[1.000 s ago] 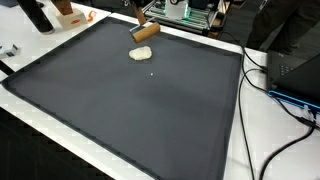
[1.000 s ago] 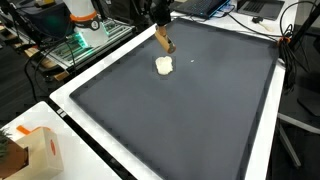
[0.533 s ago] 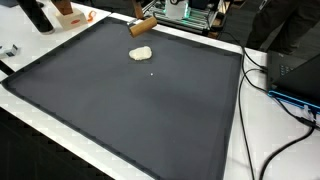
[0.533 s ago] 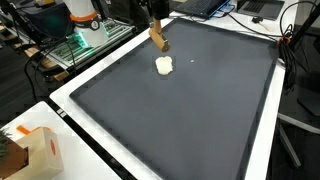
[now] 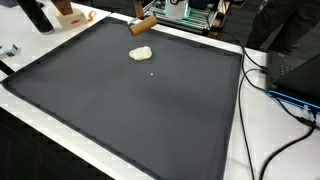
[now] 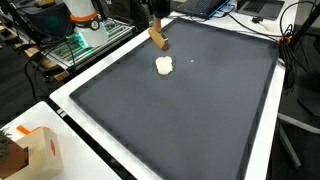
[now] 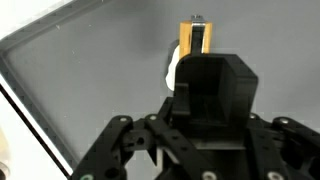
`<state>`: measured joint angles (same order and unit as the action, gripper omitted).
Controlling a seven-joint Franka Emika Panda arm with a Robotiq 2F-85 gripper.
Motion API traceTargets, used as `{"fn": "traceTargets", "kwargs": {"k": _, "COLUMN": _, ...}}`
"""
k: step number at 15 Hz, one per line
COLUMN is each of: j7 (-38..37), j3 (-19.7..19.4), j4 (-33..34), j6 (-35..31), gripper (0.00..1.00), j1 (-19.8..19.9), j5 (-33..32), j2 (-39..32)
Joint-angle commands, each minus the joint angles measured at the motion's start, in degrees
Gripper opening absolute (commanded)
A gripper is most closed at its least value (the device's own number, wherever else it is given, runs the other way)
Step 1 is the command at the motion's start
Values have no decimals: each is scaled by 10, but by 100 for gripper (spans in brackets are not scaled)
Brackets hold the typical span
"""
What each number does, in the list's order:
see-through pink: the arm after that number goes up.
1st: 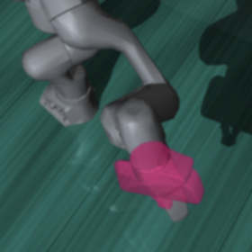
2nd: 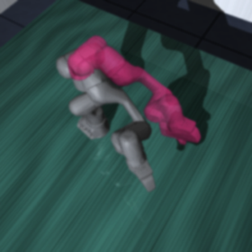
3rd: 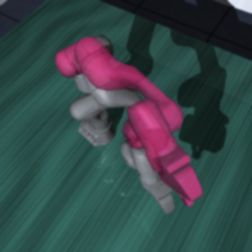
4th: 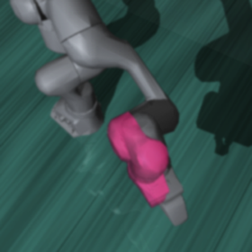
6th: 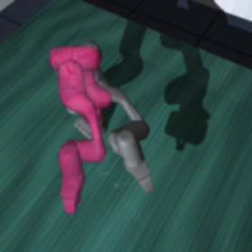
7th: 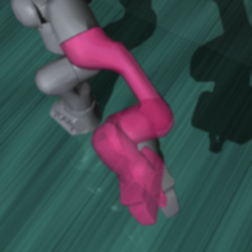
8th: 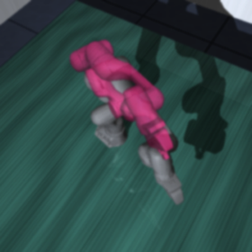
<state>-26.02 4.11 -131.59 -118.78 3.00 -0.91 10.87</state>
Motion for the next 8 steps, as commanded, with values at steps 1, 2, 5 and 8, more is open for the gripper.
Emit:
{"fn": "traceTargets", "kwargs": {"k": 1, "j7": -60, "j3": 11, "j4": 5, "j6": 17, "gripper": 24, "j1": -3, "j5": -46, "j2": -12}}
{"fn": "traceTargets", "kwargs": {"k": 2, "j7": -86, "j3": 17, "j4": 7, "j6": 22, "gripper": 24, "j1": -4, "j5": -65, "j2": -18}}
{"fn": "traceTargets", "kwargs": {"k": 5, "j7": -169, "j3": 29, "j4": 14, "j6": 44, "gripper": 24, "j1": -9, "j5": -123, "j2": -36}}
{"fn": "traceTargets", "kwargs": {"k": 8, "j7": -232, "j3": 35, "j4": 26, "j6": 74, "gripper": 24, "j1": -21, "j5": -165, "j2": -53}}
